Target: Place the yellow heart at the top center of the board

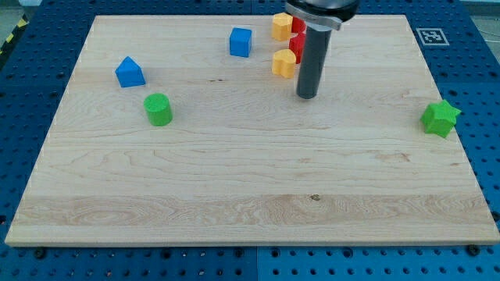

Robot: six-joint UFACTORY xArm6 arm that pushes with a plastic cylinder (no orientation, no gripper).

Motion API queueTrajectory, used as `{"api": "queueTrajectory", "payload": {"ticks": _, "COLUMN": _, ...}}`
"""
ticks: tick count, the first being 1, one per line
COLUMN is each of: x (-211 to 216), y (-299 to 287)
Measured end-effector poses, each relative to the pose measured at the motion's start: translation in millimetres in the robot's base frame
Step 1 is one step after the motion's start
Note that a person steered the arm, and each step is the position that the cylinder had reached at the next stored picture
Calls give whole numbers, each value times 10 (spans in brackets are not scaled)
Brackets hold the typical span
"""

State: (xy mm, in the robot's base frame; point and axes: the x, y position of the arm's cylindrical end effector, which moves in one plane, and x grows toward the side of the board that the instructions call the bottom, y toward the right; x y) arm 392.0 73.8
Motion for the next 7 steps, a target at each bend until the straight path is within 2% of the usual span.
{"api": "queueTrajectory", "payload": {"ticks": 1, "x": -67, "y": -91}}
{"api": "queueTrajectory", "payload": {"ticks": 3, "x": -573, "y": -91}}
{"api": "queueTrajectory", "payload": {"ticks": 7, "x": -644, "y": -141}}
